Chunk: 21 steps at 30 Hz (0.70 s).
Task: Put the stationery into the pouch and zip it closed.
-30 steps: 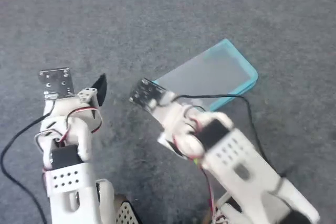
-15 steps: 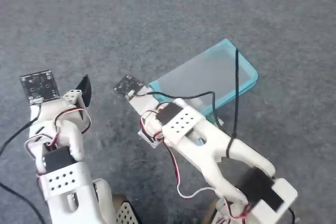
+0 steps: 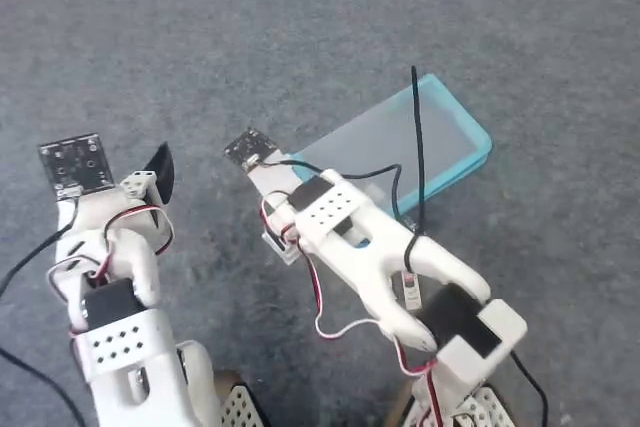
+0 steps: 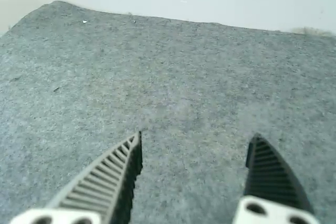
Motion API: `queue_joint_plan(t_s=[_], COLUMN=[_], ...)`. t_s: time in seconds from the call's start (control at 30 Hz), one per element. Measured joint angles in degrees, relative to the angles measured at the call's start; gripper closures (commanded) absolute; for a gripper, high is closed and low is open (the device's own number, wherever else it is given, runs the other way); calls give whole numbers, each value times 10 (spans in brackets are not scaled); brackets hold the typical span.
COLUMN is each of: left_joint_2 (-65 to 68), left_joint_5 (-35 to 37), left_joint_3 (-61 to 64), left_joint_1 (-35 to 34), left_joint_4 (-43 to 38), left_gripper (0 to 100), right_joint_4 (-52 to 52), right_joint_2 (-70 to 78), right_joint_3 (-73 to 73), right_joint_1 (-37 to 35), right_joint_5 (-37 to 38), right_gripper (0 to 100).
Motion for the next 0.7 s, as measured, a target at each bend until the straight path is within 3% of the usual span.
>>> queue_joint_plan(t_s=[0.17,0.3,0.47,0.7], left_joint_2=[0,0,0,0], left_joint_5=[3,3,3,4], left_joint_3=[0,0,0,22], left_joint_1=[3,8,20,54], left_joint_4=[0,0,-1,-33], left_gripper=[695,695,702,963], right_joint_4=[0,0,18,135], right_joint_2=[33,47,47,25], right_joint_3=[-19,-21,-25,-76], right_joint_1=[-2,-1,12,44], right_joint_5=[0,0,0,10], right_gripper=[835,985,996,991])
